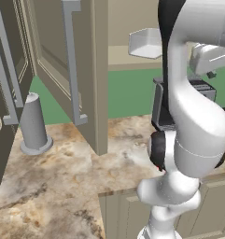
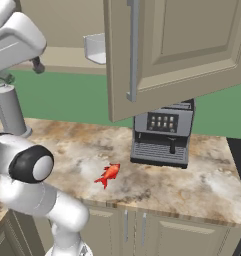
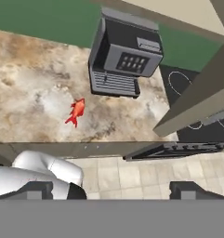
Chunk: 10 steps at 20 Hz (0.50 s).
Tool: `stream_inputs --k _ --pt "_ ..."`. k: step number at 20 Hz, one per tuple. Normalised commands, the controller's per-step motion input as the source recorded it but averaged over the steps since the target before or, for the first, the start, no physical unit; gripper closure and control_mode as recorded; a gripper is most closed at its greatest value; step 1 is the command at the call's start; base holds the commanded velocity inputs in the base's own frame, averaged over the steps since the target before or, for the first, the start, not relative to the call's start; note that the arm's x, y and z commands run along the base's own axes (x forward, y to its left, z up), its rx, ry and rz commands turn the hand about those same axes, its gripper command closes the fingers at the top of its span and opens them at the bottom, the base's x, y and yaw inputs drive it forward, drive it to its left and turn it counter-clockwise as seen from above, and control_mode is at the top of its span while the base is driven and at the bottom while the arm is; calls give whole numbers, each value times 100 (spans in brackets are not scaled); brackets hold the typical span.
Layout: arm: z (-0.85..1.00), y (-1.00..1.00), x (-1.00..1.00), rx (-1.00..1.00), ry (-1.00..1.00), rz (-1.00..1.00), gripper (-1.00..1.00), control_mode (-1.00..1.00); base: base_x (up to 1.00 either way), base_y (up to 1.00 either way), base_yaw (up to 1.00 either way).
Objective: Retrieve the tupperware from the cabinet, then place the raw meat into the tupperware to avoid contamination.
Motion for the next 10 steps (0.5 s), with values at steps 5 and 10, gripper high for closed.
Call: stream_inputs --k 5,10 --pt "-50 4 -6 -13 19 -1 -100 -100 0 0 0" --pt "-54 -19 -23 -3 13 -3 -100 -100 0 0 0"
